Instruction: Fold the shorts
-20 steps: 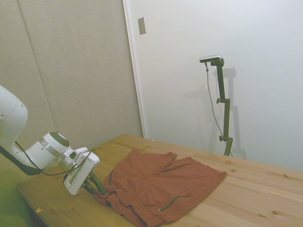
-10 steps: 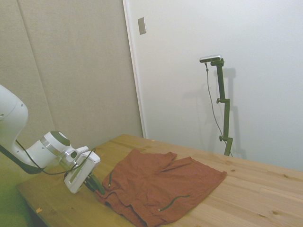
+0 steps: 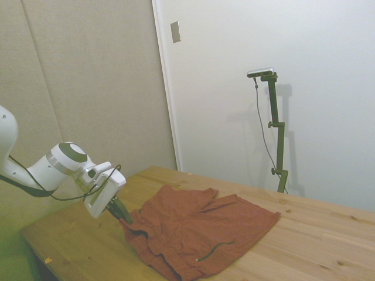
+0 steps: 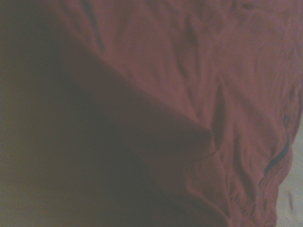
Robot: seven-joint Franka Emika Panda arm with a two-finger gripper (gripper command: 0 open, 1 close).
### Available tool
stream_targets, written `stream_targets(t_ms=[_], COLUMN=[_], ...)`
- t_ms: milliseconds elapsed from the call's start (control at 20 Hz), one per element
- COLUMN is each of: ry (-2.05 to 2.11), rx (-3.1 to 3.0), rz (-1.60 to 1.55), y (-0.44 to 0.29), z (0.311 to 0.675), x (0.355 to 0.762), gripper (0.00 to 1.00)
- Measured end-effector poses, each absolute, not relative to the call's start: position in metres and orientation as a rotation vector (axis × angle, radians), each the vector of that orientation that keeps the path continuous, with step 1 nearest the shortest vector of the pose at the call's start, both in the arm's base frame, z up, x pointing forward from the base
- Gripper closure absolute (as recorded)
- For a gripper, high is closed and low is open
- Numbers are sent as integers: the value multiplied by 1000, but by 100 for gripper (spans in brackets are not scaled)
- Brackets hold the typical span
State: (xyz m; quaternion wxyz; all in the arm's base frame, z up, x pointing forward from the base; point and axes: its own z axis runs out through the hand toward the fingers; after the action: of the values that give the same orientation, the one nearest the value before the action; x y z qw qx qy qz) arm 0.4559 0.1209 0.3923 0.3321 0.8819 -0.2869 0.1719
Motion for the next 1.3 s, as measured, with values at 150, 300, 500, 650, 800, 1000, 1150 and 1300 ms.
stream_targets(t_ms=[150,300,500,650,800,1000,1150,1300], ry=[-847,-919,-1055,-1164,-1251,-1397,-1510,-1629], rx=[2335,2371,2478,2548,2597,2661,2700,2737], rz=[479,500,499,475,450,426,396,339], y=[95,86,73,47,19,-15,-48,-88], z=[425,446,466,480,489,490,481,458], x=[469,473,477,478,474,468,462,452], gripper=[100,100,100,100,100,100,100,100])
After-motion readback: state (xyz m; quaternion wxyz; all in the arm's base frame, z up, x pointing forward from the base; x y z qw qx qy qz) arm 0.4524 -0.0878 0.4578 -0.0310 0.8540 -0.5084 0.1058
